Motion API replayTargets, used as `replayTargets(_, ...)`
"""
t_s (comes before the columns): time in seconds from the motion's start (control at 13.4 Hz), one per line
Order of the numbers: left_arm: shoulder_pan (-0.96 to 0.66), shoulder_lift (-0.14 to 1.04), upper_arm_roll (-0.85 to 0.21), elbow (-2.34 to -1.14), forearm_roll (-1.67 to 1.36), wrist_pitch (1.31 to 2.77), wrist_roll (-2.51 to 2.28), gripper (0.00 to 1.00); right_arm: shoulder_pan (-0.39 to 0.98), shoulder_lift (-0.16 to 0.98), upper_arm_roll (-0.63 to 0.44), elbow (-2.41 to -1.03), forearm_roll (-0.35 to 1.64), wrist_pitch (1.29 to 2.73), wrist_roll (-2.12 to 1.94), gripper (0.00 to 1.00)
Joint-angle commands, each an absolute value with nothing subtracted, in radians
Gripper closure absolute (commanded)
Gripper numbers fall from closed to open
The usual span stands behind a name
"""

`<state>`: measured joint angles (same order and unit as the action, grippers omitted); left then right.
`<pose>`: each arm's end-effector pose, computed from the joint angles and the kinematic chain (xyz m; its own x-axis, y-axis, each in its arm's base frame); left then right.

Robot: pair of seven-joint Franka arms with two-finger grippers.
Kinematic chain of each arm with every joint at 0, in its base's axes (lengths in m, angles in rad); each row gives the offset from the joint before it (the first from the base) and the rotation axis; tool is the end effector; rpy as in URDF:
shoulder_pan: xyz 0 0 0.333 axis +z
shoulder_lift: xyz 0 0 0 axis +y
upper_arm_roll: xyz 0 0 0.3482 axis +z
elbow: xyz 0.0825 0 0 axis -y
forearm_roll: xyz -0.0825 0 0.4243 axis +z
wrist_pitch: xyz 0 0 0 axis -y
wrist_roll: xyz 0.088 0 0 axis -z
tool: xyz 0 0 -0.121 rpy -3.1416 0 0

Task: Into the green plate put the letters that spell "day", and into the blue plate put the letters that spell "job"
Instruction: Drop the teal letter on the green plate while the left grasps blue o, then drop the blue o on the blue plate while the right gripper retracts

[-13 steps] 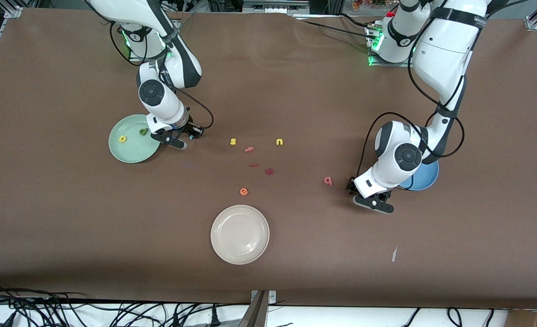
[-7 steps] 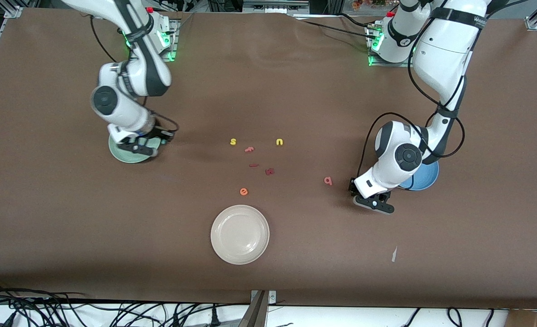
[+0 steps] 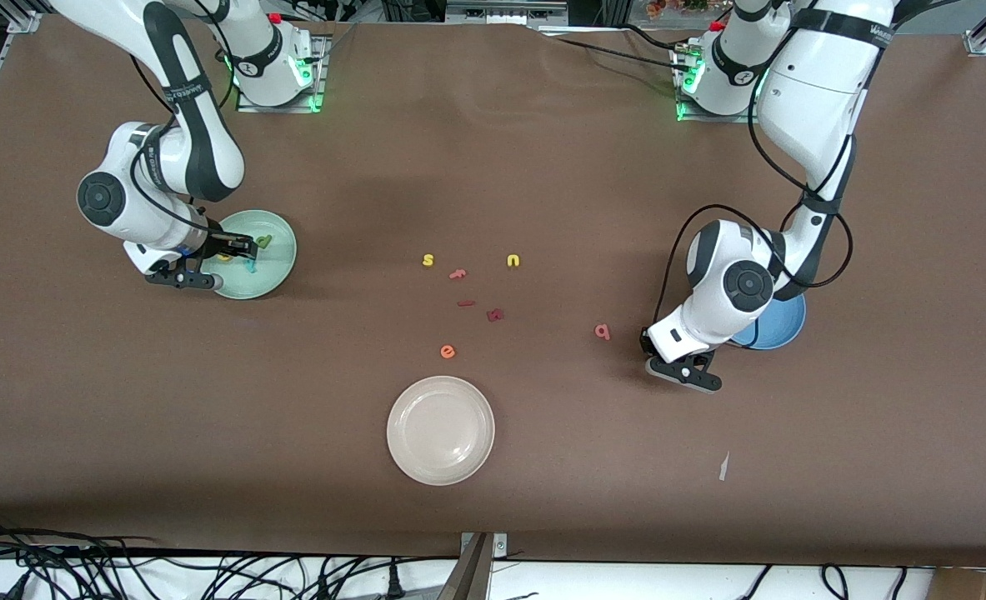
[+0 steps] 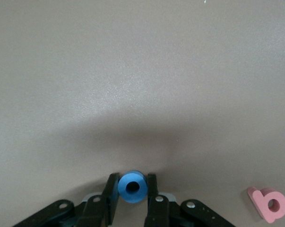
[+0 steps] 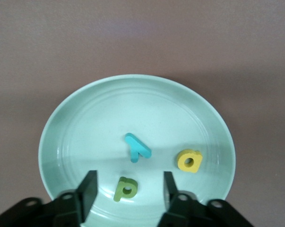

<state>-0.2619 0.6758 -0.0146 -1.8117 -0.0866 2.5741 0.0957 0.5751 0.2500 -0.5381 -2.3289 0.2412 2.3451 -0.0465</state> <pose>0.6776 -0.1908 0.1536 0.9529 -0.2897 0.0895 -0.2951 -0.9540 0.0534 0.5245 0.0176 0.2154 0.9777 -0.0970 -0.1862 -0.1022 -0.9946 -0.0187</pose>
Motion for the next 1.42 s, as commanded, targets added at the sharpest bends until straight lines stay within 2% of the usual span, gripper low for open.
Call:
replayTargets(0.0,-0.253,0.612,-0.005,-1.85,-0.095,2.531,0.109,0.89,0.575,0.203,-0.555,-2.188,0.25,2.136,-0.066,0.0)
replayTargets(0.22,-0.171,0.467,-0.005,-1.955,-0.091,2.445,0.127,0.89,0.572,0.222,-0.569,-1.901,0.221,1.803,-0.061,0.0)
replayTargets(0.45,-0.063,0.315,-0.005,-2.112,-0.091,2.431,0.253,0.86,0.574,0.218,-0.569,-1.716,0.176,1.613,-0.063,0.0)
replayTargets(0.6,-0.009,0.275,-0.005,-2.178,-0.091,2.43,0.343,0.73,0.574,0.21,-0.59,-1.616,0.169,1.548,-0.064,0.0)
replayTargets(0.75,0.02,0.272,-0.005,-2.194,-0.091,2.43,0.403,0.46,0.575,0.198,-0.604,-1.545,0.173,1.54,-0.064,0.0)
replayTargets(0.82,0.017,0.272,-0.005,-2.192,-0.092,2.43,0.391,0.26,0.566,0.183,-0.585,-1.531,0.157,1.558,-0.063,0.0)
replayTargets(0.9,0.014,0.272,-0.008,-2.186,-0.095,2.431,0.399,0.14,0.527,0.175,-0.504,-1.525,0.097,1.566,-0.063,0.0)
replayTargets(1.04,0.006,0.275,-0.052,-2.166,-0.107,2.445,0.399,0.13,0.306,0.16,-0.247,-1.505,-0.051,1.58,-0.067,0.0)
replayTargets(1.12,-0.003,0.282,-0.096,-2.133,-0.107,2.453,0.388,0.13,0.238,0.144,-0.168,-1.502,-0.084,1.601,-0.064,0.0)
replayTargets(1.27,-0.078,0.34,-0.115,-2.067,-0.109,2.486,0.344,0.13,0.158,0.104,-0.131,-1.522,-0.065,1.697,-0.067,0.0)
replayTargets(1.34,-0.119,0.369,-0.115,-2.039,-0.112,2.494,0.321,0.14,0.14,0.075,-0.111,-1.557,-0.04,1.694,-0.061,0.0)
